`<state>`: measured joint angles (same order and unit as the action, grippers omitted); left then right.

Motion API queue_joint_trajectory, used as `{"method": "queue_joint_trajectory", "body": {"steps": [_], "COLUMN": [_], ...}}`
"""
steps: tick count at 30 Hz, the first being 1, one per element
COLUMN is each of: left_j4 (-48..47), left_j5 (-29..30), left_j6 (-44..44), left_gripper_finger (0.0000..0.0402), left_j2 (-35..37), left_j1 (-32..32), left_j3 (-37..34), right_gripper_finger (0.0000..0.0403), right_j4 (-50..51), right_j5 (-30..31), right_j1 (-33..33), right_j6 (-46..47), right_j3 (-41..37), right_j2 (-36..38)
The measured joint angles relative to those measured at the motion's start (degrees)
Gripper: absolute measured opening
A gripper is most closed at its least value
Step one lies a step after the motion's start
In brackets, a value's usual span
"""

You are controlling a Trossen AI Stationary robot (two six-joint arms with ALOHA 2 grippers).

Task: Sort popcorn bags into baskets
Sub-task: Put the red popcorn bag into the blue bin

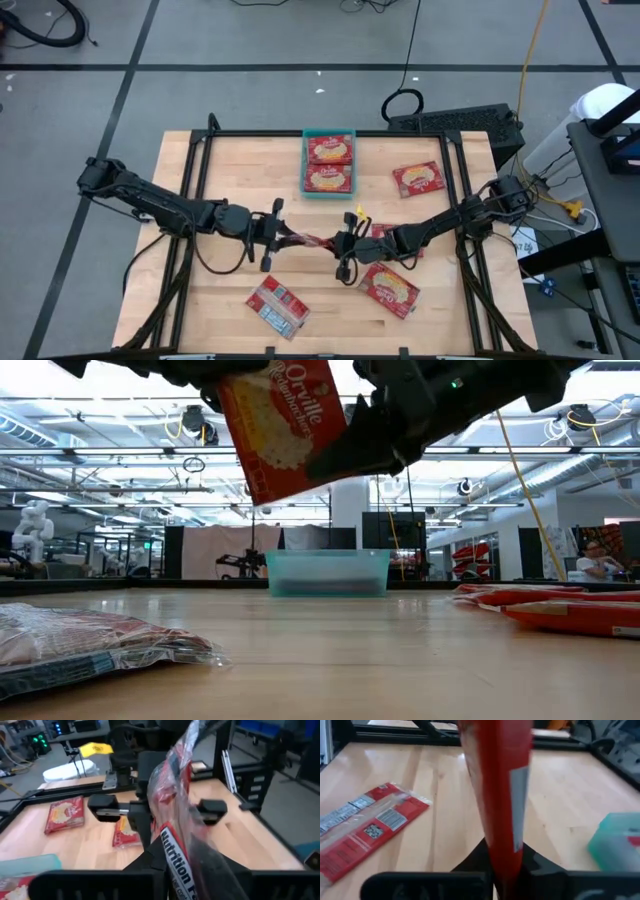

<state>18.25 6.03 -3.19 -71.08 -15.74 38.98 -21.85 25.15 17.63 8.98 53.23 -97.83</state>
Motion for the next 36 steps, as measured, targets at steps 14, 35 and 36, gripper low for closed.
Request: {"method": "queue_joint_trajectory", "body": {"steps": [14,35,36], "left_j4": [4.0,-14.7,-14.7], "left_j5": [13.1,-10.7,-10.7], "left_j6": [-2.8,5.7,5.4], "left_gripper_finger": [0.0243,0.0261,0.0265], "left_j2": [1.4,-14.4,-15.2], "left_j1": [-1.0,12.3,12.5], "left_j3": [0.7,13.8,13.8], "right_gripper_finger": [0.0006,0.0010,0.0010], "right_j4": [27.5,34.6,34.5], "right_j5": [-16.7,-28.3,-28.3], "right_j1": [-4.8,-9.4,-9.6], "right_j6": [12.4,15.9,15.9], "right_j3": [0.0,0.0,0.0], "right_j2": [6.9,7.2,7.2]}}
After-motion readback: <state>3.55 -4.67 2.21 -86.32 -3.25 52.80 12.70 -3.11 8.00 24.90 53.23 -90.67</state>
